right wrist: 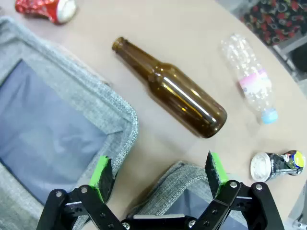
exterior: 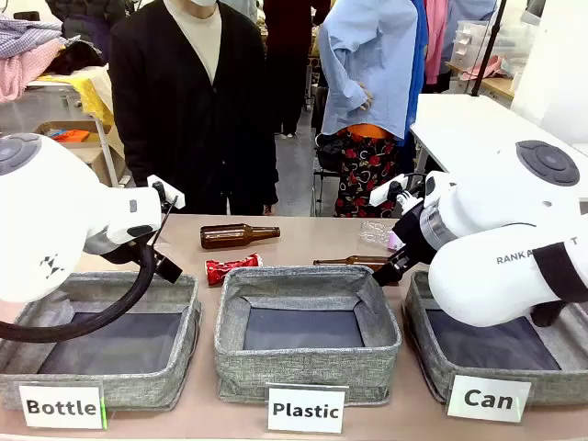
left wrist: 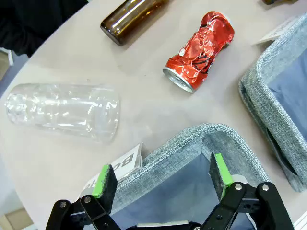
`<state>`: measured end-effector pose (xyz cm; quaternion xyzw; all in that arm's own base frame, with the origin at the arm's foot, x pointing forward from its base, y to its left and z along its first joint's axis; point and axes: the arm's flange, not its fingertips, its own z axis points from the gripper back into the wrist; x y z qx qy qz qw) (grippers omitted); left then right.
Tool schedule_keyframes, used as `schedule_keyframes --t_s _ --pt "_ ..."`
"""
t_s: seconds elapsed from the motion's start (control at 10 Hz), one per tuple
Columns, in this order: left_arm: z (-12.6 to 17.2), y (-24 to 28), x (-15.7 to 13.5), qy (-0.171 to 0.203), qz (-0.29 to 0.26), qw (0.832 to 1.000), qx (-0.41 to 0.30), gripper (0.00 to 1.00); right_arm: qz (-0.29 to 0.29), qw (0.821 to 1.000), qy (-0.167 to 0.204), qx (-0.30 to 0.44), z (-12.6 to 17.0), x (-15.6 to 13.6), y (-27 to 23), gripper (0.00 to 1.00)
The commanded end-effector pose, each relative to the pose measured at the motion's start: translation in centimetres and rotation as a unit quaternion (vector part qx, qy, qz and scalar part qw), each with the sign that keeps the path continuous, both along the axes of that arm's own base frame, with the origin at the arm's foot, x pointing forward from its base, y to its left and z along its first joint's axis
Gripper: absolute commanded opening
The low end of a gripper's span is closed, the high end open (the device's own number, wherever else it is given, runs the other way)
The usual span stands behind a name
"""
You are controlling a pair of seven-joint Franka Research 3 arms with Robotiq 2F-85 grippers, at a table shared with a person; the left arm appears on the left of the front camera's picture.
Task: Sort the can waste into the basket.
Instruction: Pick up the can waste from the table and place it in the right Fabric basket.
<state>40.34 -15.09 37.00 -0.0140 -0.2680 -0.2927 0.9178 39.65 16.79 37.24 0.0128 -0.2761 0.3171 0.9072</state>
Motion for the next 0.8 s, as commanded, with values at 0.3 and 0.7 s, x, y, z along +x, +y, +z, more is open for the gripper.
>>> schedule_keyframes --t_s 0.3,0.7 --pt "0.01 0.0 0.0 0.0 0.0 1.0 0.0 1.0 0.0 1.0 0.0 0.0 0.0 0.0 0.0 1.0" --pt "0.01 0.0 0.0 0.0 0.0 1.0 0.0 1.0 0.0 1.0 0.0 0.0 0.0 0.0 0.0 1.0"
